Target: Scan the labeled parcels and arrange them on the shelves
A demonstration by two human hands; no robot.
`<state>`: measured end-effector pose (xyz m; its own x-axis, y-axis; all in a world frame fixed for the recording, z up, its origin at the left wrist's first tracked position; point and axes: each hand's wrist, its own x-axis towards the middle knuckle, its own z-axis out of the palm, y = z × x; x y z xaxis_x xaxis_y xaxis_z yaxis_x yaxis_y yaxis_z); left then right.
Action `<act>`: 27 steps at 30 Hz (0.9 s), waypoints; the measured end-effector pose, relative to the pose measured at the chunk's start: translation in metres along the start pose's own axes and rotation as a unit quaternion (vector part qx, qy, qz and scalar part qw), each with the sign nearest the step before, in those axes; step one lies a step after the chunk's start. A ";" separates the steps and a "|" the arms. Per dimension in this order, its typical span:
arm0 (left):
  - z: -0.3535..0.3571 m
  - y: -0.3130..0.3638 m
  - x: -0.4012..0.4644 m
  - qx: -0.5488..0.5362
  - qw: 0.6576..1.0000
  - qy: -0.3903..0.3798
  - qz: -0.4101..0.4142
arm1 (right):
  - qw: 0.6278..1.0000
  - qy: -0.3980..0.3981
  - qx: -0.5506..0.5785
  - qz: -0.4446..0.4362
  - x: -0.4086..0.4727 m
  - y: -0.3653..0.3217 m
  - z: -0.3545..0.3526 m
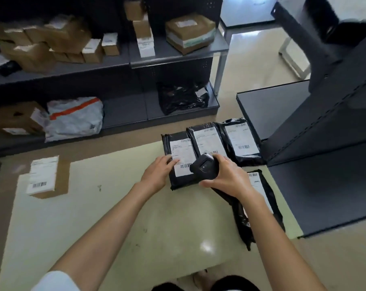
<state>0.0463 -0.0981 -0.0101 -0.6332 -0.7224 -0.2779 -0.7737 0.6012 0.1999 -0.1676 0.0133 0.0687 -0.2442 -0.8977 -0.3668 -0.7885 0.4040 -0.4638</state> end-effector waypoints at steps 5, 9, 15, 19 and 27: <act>-0.005 -0.017 0.064 0.115 0.986 -0.069 0.097 | 0.997 0.017 0.025 0.077 0.012 0.008 0.012; -0.010 -0.021 0.110 0.182 0.963 -0.087 0.179 | 0.990 0.031 0.036 0.130 0.014 0.010 0.026; 0.010 -0.036 0.139 0.206 0.931 -0.114 0.279 | 0.979 0.055 0.070 0.181 0.008 0.012 0.046; 0.020 -0.049 0.123 0.191 0.939 -0.104 0.267 | 0.976 0.054 0.080 0.195 0.004 0.005 0.055; 0.022 -0.068 0.077 0.200 0.956 -0.099 0.190 | 0.983 0.058 0.078 0.158 -0.003 -0.019 0.054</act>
<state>0.0502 -0.1872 -0.0656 -0.8194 -0.3701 -0.4379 -0.3921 0.9189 -0.0429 -0.1217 0.0181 0.0350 -0.5326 -0.7336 -0.4220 -0.5694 0.6795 -0.4626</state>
